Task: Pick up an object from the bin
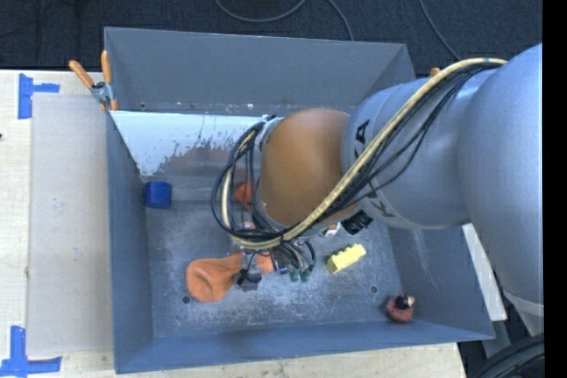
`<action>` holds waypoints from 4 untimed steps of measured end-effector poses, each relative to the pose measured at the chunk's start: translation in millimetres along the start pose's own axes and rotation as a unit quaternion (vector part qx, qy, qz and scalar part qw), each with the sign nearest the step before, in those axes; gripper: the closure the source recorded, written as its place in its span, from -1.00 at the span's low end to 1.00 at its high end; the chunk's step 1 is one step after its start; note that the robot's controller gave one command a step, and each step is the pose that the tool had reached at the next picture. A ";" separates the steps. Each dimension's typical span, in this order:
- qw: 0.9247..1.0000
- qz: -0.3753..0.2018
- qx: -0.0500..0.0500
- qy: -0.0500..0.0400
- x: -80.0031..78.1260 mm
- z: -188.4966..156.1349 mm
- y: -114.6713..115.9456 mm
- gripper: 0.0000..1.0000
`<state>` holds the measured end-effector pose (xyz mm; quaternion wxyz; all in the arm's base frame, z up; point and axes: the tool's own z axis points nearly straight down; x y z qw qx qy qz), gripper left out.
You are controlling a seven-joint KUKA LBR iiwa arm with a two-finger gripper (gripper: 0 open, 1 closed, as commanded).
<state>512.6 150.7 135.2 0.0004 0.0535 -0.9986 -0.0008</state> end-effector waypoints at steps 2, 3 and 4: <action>0.991 -0.133 -0.001 0.010 -4.6 9.9 7.6 1.00; 0.993 -0.116 -0.001 -0.004 -19.3 -11.1 9.3 1.00; 0.990 -0.138 0.000 0.012 -16.8 -30.5 11.5 1.00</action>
Offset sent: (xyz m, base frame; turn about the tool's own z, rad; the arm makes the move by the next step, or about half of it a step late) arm 0.0119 0.0087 0.0808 -0.1104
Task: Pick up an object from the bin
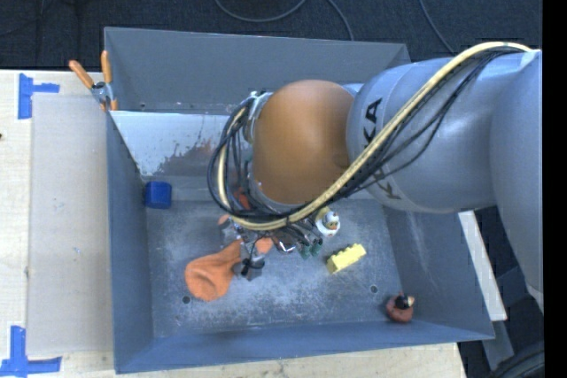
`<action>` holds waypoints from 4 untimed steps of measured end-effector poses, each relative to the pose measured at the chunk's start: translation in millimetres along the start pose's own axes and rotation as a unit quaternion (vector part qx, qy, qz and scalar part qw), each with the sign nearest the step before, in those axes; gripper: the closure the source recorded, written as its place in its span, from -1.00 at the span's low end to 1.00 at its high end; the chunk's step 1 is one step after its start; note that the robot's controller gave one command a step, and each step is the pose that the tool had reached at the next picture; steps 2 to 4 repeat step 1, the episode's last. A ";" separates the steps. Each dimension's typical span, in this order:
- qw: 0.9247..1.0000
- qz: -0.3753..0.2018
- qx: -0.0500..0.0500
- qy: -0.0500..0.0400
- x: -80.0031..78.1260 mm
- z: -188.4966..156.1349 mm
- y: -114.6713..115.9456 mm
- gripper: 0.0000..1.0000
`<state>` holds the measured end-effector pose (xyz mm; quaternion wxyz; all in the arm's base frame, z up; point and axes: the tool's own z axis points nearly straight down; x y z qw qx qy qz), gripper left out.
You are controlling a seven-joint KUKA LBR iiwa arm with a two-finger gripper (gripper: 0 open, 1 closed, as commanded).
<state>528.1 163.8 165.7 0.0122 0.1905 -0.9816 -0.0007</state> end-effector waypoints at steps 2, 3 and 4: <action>1.000 0.007 0.002 -0.018 -17.2 -1.4 -8.6 1.00; 1.000 0.007 0.002 -0.018 -17.2 -1.4 -8.6 1.00; 1.000 0.007 0.002 -0.018 -17.2 -1.4 -8.6 1.00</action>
Offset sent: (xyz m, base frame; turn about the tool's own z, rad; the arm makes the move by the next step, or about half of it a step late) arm -0.0179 -0.0055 0.0707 0.0358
